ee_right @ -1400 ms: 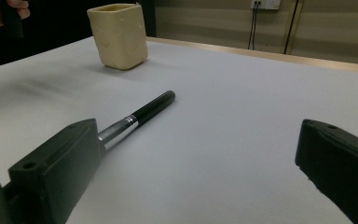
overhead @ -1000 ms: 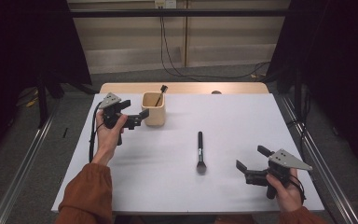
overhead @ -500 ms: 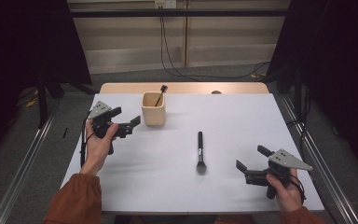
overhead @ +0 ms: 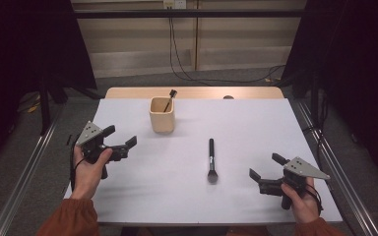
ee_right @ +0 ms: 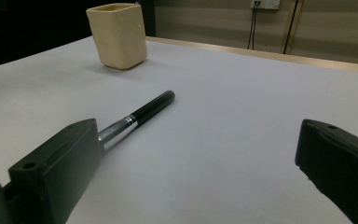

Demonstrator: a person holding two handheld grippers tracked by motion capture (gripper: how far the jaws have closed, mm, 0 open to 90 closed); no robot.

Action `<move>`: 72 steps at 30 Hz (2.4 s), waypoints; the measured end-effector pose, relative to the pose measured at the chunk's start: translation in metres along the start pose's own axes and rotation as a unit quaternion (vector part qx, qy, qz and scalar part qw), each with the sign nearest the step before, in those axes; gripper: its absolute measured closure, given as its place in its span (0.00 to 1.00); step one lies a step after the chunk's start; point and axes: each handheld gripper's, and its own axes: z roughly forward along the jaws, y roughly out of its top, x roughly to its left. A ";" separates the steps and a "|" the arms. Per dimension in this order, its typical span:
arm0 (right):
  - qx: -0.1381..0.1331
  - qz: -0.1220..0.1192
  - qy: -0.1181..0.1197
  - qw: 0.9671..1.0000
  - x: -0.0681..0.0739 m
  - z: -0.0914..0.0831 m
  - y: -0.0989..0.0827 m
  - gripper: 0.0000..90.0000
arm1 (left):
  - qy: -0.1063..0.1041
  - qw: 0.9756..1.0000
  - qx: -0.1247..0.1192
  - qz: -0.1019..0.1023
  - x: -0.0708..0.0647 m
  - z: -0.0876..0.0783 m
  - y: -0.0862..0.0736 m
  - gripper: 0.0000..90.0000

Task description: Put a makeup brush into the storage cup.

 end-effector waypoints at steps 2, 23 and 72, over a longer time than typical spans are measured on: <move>0.000 0.000 0.000 1.000 0.000 0.000 0.000 0.00 | 0.009 1.000 -0.006 -0.008 -0.003 -0.007 -0.005 0.04; 0.000 0.007 -0.008 1.000 0.000 -0.001 0.000 0.00 | 0.037 0.999 0.002 -0.008 -0.025 -0.060 -0.032 0.04; -0.001 0.003 0.013 1.000 0.002 0.019 0.017 0.00 | 0.023 1.000 -0.005 0.019 -0.037 -0.072 -0.045 0.04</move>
